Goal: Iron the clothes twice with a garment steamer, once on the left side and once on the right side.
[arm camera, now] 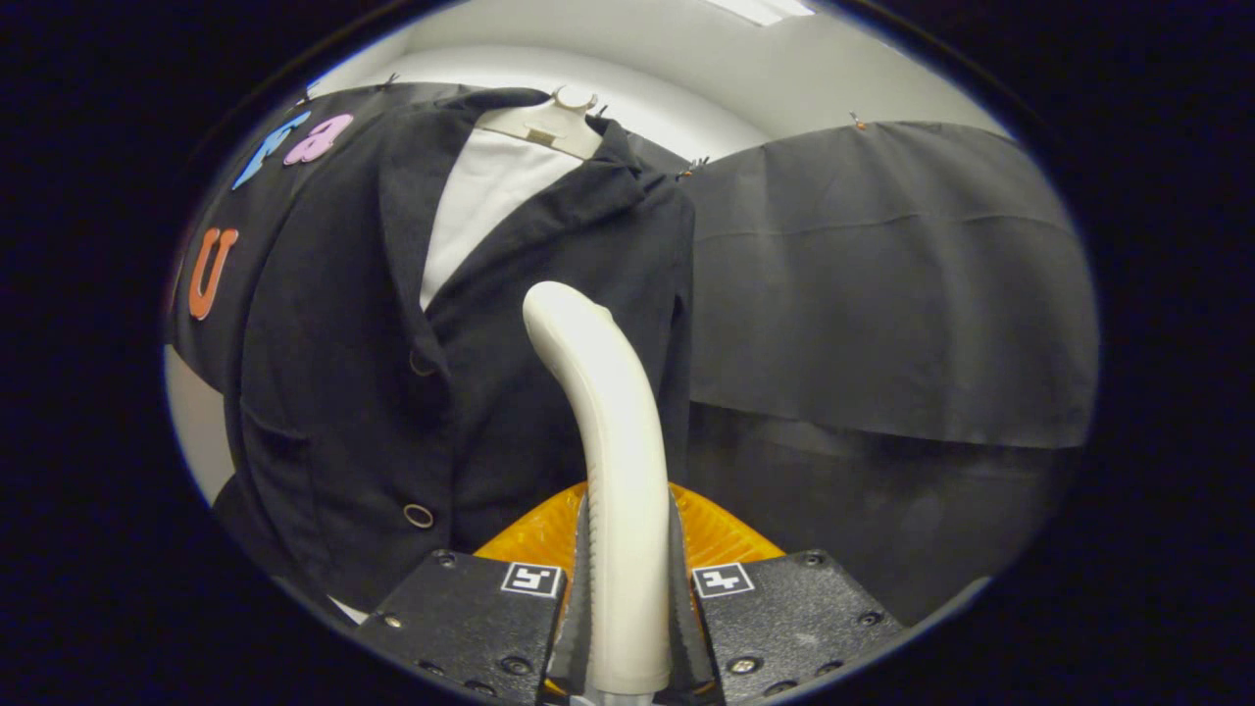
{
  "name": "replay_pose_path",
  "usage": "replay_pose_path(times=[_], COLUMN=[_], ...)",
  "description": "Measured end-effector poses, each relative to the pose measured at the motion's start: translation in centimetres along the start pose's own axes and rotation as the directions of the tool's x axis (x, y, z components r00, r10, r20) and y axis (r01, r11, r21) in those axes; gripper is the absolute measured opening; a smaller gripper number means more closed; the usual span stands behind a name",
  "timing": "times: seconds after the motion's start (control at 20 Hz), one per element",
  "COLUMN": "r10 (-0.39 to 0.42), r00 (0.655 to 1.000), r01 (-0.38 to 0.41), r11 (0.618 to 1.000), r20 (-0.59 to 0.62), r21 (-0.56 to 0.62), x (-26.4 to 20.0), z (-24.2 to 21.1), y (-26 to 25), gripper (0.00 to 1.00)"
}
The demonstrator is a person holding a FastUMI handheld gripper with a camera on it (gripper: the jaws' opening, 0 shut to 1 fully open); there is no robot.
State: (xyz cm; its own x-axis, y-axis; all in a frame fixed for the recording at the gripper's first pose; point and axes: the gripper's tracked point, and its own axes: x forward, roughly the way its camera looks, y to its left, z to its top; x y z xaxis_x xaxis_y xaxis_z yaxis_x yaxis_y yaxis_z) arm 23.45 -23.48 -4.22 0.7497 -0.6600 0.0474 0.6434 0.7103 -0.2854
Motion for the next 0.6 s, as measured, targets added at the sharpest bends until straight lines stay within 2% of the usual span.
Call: replay_pose_path(times=[0.6], r10=[-0.049], r00=[0.991], r01=[0.04], r11=[0.996], r20=[-0.122], r21=[-0.075], x=[-2.6], z=[-7.7], y=[1.4], gripper=[0.35])
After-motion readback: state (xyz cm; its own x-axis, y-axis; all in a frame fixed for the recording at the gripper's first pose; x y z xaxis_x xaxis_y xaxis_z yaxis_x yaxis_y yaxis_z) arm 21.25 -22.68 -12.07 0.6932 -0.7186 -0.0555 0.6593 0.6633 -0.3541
